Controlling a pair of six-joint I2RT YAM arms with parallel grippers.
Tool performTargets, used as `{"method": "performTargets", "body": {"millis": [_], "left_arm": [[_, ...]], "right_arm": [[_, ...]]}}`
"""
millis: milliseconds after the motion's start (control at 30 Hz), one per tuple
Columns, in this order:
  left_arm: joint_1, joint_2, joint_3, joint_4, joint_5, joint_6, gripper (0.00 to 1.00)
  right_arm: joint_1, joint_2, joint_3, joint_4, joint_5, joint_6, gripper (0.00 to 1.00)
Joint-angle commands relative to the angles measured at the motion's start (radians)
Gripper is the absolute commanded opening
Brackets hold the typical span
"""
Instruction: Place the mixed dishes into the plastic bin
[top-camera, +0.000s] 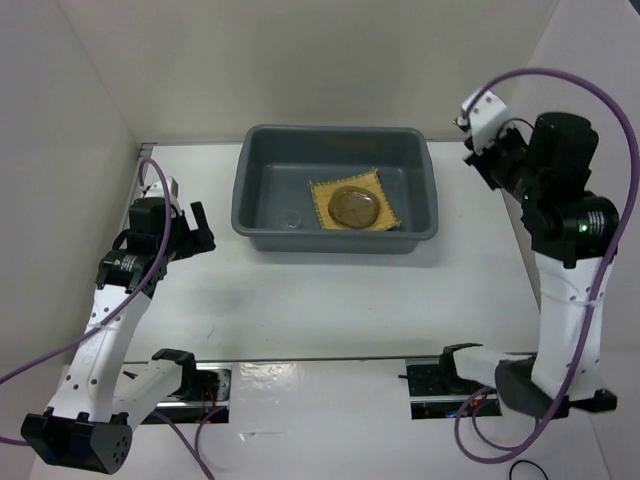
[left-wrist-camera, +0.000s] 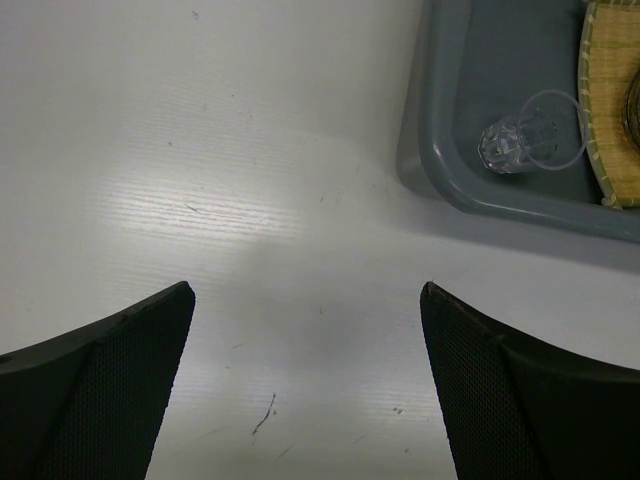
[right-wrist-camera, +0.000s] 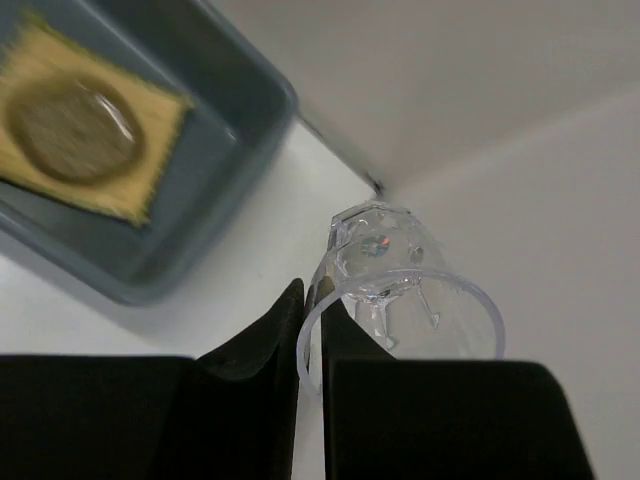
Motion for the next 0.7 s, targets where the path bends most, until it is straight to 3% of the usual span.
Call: {"method": "performTargets", "body": {"millis": [0,100,233,267,300,367,500,667], "left_arm": [[0.005,-0.018,-0.004,0.022,-0.005,0.008,1.0],[0.005,-0.018,-0.004,0.022,0.004,0.008,1.0],[0.005,-0.009,-0.004,0.031,0.004,0.008,1.0],[0.005,-0.009,-0.004,0.031,0.004,0.008,1.0],[0.005,-0.009,-0.004,0.031,0.004,0.008,1.0],[0.005,0.002,-0.004,0.031,0.004,0.008,1.0],[0.005,0.027,-0.004,0.031,0.004,0.008,1.0],[0.005,0.037,-0.004,0.031,0.013,0.008,1.0]], "right_arm": [[0.224,0.265,0.189,-0.128,0.083,0.195,0.0],[0.379,0.473,0.377,-0.154,0.069,0.242,0.0],[0.47,0.738,0.631,-0.177,0.071,0.242,0.0],[0.484,0.816,0.853,-0.236,0.071,0.242,0.0],[0.51,0.968,0.947,-0.237,0.113,0.266,0.0],[0.544,1.067,1.111,-0.237,0.135,0.231,0.0],[0.616,1.268,1.261,-0.219,0.177,0.165,0.0],[0.645,1.355,1.186,-0.125,0.135,0.141,0.0]]}}
